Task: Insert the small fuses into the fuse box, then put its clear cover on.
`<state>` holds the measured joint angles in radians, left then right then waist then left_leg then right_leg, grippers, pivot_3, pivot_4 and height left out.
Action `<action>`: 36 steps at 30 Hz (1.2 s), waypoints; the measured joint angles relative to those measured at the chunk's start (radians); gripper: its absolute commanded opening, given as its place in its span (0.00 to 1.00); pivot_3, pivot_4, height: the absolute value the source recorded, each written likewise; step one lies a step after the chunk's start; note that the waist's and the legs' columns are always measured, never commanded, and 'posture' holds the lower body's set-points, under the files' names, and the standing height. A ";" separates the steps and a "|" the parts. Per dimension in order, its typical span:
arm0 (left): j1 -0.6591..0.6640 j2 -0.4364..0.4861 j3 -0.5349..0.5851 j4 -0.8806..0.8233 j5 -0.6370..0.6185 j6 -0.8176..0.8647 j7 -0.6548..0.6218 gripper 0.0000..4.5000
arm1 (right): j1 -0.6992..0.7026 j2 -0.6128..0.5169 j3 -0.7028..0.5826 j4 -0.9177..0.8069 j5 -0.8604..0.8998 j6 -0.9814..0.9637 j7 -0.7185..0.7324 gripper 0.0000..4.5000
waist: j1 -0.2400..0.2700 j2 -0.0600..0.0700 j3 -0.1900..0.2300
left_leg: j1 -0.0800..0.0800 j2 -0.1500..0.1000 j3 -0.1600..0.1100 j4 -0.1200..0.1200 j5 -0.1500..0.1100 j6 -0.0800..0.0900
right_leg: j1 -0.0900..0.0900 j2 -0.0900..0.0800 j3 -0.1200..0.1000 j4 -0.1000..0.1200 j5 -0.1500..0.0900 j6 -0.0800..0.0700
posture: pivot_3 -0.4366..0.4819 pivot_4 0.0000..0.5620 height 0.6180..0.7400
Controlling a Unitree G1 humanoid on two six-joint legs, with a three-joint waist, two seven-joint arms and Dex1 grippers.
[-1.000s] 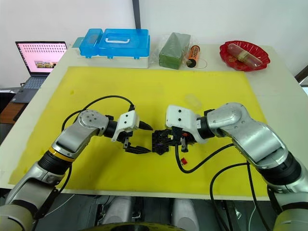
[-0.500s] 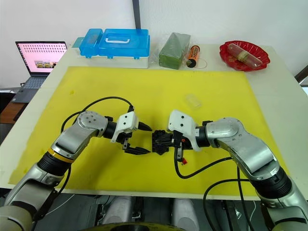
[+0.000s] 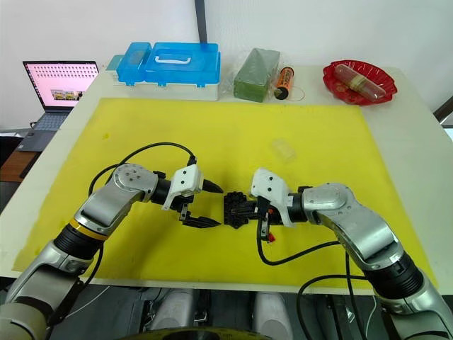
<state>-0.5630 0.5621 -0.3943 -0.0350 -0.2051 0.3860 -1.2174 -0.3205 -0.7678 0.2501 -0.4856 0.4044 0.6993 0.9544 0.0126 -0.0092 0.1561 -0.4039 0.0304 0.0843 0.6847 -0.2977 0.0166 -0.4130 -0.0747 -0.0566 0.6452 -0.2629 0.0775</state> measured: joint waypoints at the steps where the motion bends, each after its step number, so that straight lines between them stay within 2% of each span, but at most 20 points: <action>1: 0.000 0.000 0.000 0.000 0.000 0.000 0.000 1.00 | 0.006 0.000 0.005 0.006 -0.006 -0.018 0.003 0.00 | 0.000 0.000 0.000 | 0.001 0.000 0.000 0.000 0.000 0.000 | 0.001 0.000 0.000 0.000 0.000 0.000 | 0.48 0.27 1.00; 24: 0.000 0.000 0.000 -0.005 0.000 0.002 0.003 1.00 | 0.087 -0.010 0.082 0.014 -0.191 -0.273 -0.020 0.00 | 0.000 -0.001 -0.001 | 0.011 0.000 0.000 0.000 0.000 0.000 | 0.011 0.000 0.000 0.000 -0.002 -0.002 | 0.48 0.27 1.00; 32: 0.000 -0.002 0.000 -0.004 0.000 0.001 0.004 1.00 | 0.078 -0.011 0.077 0.014 -0.212 -0.282 -0.017 0.00 | 0.000 -0.003 -0.003 | 0.012 0.000 0.000 0.000 0.000 0.000 | 0.011 -0.001 0.000 0.000 -0.002 -0.003 | 0.48 0.27 1.00; 36: 0.000 -0.008 0.025 -0.003 -0.019 0.000 -0.003 1.00 | 0.057 -0.009 0.049 -0.010 -0.164 -0.194 -0.014 0.00 | 0.001 -0.003 -0.002 | 0.012 0.000 0.000 0.000 0.000 0.000 | 0.011 -0.003 0.000 0.000 -0.003 -0.003 | 0.48 0.27 1.00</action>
<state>-0.5631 0.5545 -0.3694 -0.0378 -0.2237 0.3859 -1.2203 -0.2636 -0.7764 0.2992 -0.4957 0.2401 0.5051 0.9402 0.0132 -0.0121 0.1537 -0.3923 0.0308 0.0840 0.6843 -0.2979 0.0168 -0.4020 -0.0780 -0.0562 0.6450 -0.2654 0.0744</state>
